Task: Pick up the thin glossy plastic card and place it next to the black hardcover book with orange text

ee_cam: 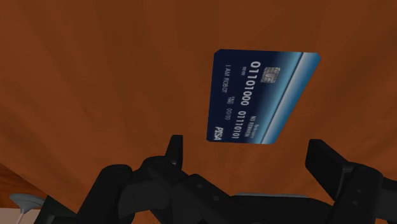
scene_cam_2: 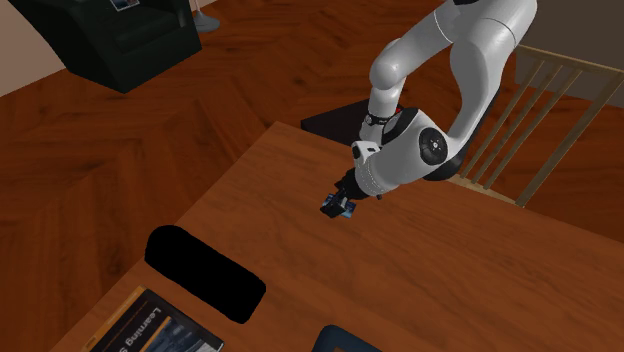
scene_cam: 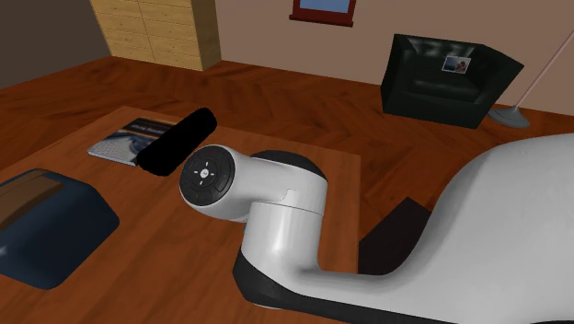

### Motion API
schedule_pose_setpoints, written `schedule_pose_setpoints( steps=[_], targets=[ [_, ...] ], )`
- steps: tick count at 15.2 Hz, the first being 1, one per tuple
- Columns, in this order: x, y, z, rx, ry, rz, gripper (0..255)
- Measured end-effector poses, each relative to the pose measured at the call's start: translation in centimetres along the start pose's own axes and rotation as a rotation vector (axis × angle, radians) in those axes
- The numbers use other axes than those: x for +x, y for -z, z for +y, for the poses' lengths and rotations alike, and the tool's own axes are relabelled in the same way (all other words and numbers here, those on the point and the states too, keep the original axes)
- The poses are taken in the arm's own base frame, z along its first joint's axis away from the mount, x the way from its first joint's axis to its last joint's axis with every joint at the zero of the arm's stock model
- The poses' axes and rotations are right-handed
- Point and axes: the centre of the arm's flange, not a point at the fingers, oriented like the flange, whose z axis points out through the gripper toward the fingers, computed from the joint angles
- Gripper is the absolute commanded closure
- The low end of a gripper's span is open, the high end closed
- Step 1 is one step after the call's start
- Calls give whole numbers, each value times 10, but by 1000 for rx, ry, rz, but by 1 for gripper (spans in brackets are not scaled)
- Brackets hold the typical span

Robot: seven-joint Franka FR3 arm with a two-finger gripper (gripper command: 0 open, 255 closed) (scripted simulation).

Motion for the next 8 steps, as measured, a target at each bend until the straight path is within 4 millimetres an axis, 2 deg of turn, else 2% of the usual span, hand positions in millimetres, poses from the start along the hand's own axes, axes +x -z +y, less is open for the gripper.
schedule_pose_setpoints(
  steps=[1, 8],
  targets=[
    [0, 0, 0, 0, 0, 0, 255],
    [0, 0, 0, 0, 0, 0, 255]
  ],
)
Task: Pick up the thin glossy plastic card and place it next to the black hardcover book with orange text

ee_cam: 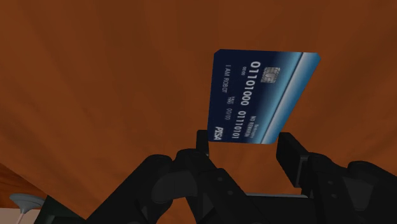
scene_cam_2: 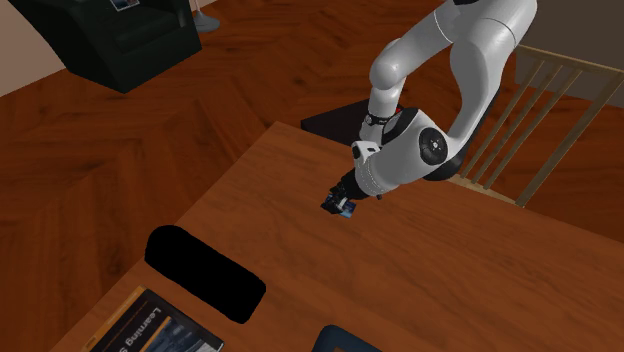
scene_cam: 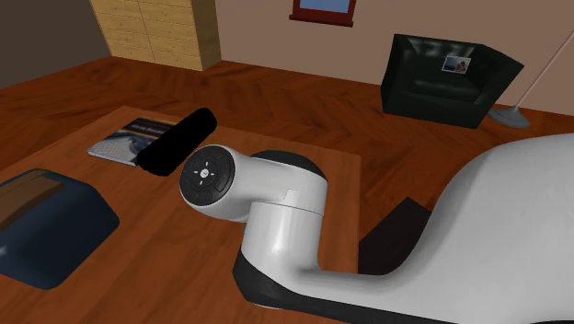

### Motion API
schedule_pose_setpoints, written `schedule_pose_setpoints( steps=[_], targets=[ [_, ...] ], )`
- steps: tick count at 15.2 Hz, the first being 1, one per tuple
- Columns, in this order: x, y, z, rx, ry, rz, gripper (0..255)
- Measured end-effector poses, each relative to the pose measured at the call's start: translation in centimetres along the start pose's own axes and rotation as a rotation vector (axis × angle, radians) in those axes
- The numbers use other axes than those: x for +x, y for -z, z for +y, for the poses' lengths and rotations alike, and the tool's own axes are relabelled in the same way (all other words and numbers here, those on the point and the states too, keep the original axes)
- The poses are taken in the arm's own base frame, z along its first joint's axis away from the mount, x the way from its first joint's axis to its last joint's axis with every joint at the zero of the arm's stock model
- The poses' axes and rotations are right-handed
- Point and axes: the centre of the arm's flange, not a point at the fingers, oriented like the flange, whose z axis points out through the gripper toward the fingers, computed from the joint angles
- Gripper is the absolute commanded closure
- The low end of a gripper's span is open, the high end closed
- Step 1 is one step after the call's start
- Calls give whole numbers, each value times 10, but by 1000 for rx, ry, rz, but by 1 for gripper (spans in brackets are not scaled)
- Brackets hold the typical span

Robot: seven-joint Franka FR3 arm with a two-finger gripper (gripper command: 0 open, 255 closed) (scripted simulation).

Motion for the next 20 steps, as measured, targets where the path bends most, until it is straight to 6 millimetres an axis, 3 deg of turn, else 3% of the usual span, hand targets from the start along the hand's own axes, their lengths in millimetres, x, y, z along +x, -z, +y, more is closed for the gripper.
schedule_pose_setpoints(
  steps=[5, 20],
  targets=[
    [3, 5, 0, 0, 0, 0, 255],
    [46, 69, -1, 0, 0, 0, 255]
  ],
)
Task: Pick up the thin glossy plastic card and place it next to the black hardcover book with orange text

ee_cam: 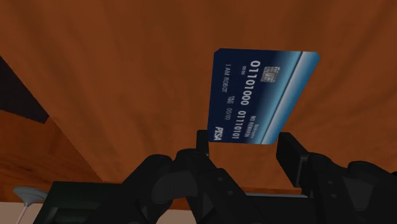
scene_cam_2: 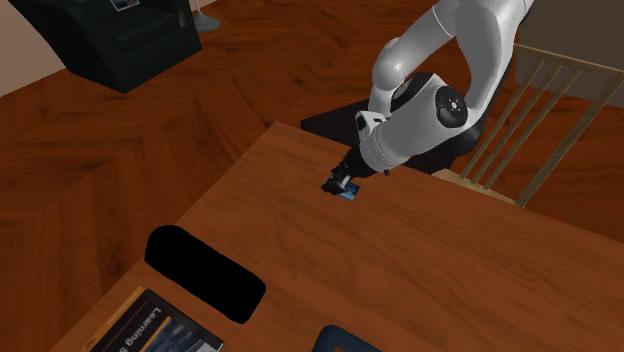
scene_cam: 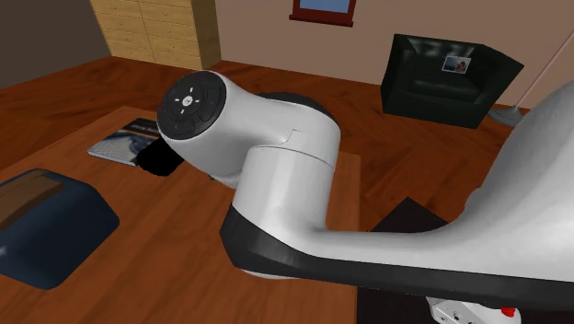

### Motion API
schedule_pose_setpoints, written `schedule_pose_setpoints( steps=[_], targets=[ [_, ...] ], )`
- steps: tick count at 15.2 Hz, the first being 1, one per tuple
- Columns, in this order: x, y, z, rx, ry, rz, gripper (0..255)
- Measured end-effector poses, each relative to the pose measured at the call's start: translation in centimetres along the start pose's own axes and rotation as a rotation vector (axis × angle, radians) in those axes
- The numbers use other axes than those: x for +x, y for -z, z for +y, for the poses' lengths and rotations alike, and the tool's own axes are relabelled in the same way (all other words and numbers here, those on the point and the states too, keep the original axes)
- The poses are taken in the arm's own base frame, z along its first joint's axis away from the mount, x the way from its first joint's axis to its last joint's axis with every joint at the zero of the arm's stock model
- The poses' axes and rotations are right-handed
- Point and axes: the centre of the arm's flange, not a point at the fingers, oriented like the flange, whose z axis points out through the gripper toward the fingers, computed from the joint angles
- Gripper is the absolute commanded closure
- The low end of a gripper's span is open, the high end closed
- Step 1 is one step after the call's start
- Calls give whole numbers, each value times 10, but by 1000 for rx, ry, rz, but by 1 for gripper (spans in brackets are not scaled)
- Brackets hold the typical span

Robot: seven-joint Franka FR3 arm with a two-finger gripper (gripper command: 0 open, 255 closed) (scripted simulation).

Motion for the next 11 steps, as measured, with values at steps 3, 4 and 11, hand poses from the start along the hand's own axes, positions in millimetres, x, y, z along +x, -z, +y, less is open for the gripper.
schedule_pose_setpoints(
  steps=[3, 4, 11],
  targets=[
    [17, -6, -20, 0, 1, 0, 255],
    [24, -11, -29, 0, 1, 0, 255],
    [77, -41, -97, 0, -1, 1, 255]
  ],
)
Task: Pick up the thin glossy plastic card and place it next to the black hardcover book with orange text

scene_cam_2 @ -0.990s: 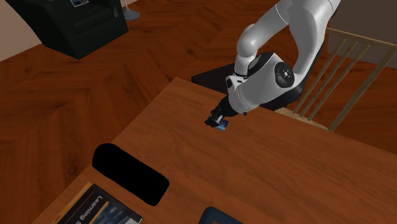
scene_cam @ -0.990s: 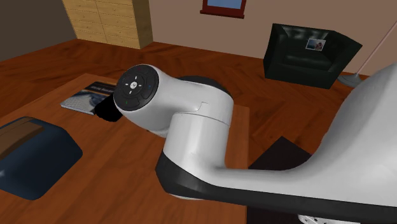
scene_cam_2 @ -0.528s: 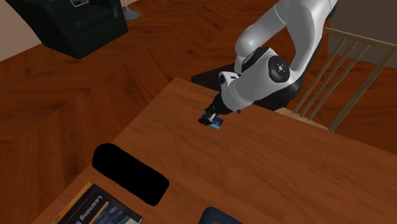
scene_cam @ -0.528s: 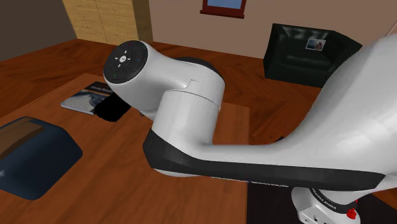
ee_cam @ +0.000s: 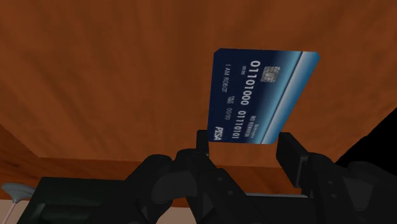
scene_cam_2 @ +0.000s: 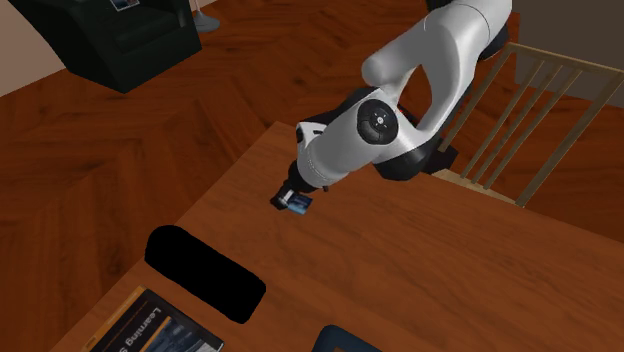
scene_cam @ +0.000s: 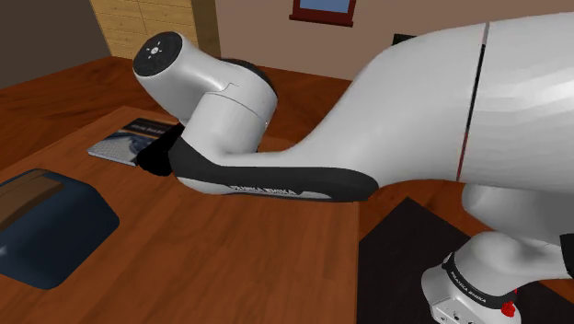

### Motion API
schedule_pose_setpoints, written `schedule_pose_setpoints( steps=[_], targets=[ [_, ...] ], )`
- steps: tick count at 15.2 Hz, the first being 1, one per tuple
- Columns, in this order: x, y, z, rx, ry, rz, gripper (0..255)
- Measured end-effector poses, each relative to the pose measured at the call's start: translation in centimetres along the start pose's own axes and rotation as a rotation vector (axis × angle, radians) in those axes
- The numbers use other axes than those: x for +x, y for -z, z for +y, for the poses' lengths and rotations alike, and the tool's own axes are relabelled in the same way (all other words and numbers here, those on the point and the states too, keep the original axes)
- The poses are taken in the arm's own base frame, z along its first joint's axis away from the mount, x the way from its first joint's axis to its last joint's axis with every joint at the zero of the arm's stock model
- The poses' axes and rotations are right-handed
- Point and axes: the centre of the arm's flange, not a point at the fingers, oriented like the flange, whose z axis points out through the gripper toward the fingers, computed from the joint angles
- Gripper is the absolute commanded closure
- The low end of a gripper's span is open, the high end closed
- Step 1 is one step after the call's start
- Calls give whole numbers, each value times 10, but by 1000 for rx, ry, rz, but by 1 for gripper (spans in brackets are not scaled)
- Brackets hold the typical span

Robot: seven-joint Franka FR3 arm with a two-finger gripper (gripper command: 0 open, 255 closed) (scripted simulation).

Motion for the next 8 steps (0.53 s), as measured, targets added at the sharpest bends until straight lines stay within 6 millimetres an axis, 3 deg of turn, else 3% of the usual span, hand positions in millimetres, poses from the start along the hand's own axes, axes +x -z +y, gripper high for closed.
schedule_pose_setpoints(
  steps=[8],
  targets=[
    [61, -40, -79, 0, 1, 0, 255]
  ],
)
